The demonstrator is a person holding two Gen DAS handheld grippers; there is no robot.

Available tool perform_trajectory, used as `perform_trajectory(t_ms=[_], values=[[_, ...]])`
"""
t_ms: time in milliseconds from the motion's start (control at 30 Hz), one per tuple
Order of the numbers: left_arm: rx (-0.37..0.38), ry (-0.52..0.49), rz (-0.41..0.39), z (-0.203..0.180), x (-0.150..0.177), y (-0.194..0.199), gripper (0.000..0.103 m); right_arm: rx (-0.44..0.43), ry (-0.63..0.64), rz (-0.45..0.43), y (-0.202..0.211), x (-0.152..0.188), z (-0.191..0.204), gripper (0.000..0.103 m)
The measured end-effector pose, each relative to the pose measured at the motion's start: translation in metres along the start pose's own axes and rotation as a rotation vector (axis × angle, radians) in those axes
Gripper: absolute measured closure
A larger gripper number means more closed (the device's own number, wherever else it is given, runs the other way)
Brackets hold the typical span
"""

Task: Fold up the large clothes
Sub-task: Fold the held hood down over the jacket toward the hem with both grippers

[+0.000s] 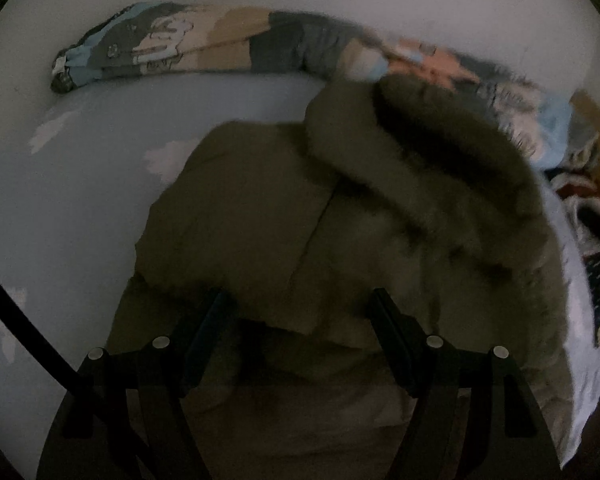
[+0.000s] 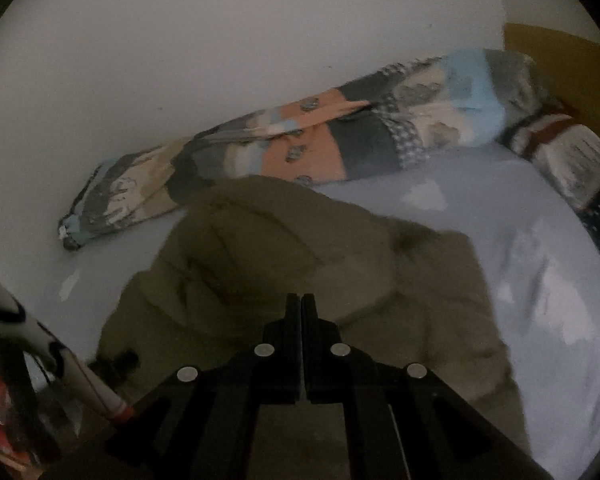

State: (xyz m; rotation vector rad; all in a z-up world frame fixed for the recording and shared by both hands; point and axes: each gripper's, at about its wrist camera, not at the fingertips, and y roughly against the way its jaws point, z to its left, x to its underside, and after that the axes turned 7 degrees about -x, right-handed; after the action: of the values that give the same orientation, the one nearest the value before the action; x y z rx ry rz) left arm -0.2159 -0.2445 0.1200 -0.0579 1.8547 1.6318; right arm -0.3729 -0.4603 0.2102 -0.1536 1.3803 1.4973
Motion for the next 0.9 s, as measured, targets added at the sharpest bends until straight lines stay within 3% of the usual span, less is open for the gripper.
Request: perform_trajectory(t_ms=[167,333,467,533,667,767,900], values=[[-0.001,-0.004,0.021,0.002,0.000,-0.005,0.031,-0.020,-0.007,0.045,-0.057,-0.020,0.014,0.101],[0.010,-0.007,0.021,0.005,0.001,-0.002,0.031,0.025,-0.070,0.286,-0.135,0.007,-0.008,0.101],[0.000,0.024,-0.021,0.014,-0.004,0.010,0.031,0.016,-0.097,0.277,-0.132,0.008,-0.013,0.101],[-0.023,0.045,-0.052,0.019,-0.007,0.017,0.031,0.015,-0.091,0.233,-0.119,0.001,-0.005,0.100],[-0.105,0.083,-0.075,0.031,-0.008,0.021,0.031,-0.080,-0.007,0.151,-0.100,-0.016,0.032,0.096],[-0.157,0.105,-0.033,0.042,-0.007,0.009,0.031,-0.167,0.010,0.207,-0.115,-0.013,0.058,0.091],[-0.157,0.096,0.052,0.043,-0.003,-0.014,0.031,-0.160,0.048,0.340,-0.156,0.015,0.077,0.091]])
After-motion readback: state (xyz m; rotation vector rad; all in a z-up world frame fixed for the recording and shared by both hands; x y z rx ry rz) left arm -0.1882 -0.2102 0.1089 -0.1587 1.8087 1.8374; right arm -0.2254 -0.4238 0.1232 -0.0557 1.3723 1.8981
